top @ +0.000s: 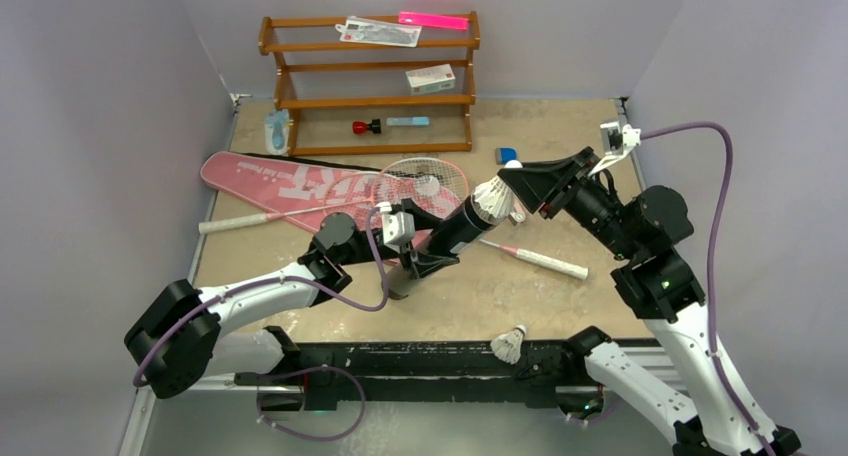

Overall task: Pack up the badminton gear
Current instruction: Place the shuttlecock at the shuttle tube.

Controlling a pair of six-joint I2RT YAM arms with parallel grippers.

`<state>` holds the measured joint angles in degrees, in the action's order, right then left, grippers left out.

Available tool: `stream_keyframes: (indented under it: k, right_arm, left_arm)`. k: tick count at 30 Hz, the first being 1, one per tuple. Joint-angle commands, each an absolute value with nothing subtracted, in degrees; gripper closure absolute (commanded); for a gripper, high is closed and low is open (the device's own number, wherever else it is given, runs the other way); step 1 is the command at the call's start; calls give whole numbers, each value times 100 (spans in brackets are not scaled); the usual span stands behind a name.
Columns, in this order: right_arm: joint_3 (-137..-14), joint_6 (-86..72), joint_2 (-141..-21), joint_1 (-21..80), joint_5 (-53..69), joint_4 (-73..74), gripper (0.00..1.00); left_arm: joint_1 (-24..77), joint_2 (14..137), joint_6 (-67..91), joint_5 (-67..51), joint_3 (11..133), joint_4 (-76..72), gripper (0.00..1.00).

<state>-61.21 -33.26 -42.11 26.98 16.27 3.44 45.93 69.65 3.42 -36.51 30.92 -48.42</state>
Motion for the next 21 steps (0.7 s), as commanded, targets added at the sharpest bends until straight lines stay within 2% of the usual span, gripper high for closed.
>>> stream_keyframes:
  k: [1, 21]
  right_arm:
    - [-6153, -3384, -4261, 2707, 1832, 44, 100]
    - [-6328, -3428, -4226, 2707, 2017, 286, 100]
  left_arm:
    - [4623, 6899, 362, -3745, 3120, -5300, 55]
    - [4624, 6933, 378, -3643, 3149, -5244, 55]
